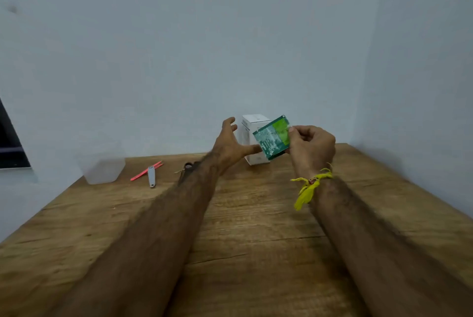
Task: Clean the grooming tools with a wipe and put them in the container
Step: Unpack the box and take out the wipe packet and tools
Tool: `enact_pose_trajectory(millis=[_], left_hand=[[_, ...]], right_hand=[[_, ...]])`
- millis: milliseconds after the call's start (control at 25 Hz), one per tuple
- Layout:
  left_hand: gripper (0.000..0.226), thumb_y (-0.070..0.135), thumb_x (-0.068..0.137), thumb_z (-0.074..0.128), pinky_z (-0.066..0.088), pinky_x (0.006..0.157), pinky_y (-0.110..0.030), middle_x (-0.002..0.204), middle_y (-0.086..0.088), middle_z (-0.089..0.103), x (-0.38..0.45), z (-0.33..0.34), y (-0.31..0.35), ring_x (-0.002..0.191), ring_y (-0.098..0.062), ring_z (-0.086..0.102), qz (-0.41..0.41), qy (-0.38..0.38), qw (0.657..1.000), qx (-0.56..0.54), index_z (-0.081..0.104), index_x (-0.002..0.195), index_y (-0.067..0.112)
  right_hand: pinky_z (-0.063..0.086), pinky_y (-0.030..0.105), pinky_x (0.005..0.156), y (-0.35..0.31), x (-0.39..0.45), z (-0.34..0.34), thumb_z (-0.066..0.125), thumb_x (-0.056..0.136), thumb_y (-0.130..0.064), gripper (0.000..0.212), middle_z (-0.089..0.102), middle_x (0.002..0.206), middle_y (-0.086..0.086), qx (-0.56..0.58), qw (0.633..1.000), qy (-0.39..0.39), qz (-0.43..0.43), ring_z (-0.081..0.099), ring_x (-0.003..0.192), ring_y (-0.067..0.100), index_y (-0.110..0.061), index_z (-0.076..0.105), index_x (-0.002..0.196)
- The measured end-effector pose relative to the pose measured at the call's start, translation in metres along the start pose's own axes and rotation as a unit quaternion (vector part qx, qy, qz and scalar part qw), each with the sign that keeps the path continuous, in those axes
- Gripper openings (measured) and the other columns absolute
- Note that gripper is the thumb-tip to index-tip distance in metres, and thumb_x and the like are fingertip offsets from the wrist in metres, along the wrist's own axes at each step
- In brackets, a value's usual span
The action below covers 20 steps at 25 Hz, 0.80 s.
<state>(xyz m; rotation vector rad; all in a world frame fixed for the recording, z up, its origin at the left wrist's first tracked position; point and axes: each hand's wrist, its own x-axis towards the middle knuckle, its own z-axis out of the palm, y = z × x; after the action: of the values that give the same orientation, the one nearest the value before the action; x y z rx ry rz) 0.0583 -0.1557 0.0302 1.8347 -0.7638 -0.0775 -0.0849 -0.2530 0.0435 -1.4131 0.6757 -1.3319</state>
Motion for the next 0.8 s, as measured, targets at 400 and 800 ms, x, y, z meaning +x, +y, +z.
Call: enact_pose_trajectory(millis=[400,800], left_hand=[[0.089,0.028,0.064,0.095,0.058,0.090,-0.044,0.121,-0.006,0.059,0.008,0.017,-0.004,0.111,-0.024,0.062,0.077,0.082,0.994,0.007,0.035,0.130,0.026],[0.073,0.053,0.071,0.082,0.060,0.083,-0.044,0.127,0.008,0.058,-0.092,-0.069,0.006,0.112,-0.016,0.060,0.250,0.081,0.944,0.199,0.042,0.132,0.044]], right_hand=[[0.043,0.023,0.071,0.007,0.011,-0.008,0.066,0.087,-0.017,0.011,0.072,0.087,0.008,-0.081,0.992,0.096,0.015,0.064,0.085,0.022,-0.010,0.074,0.090],[0.035,0.021,0.086,-0.007,-0.024,-0.016,0.055,0.098,-0.015,0.034,0.058,0.131,0.015,-0.130,0.938,-0.257,0.194,0.053,0.125,0.027,-0.001,0.055,0.129]])
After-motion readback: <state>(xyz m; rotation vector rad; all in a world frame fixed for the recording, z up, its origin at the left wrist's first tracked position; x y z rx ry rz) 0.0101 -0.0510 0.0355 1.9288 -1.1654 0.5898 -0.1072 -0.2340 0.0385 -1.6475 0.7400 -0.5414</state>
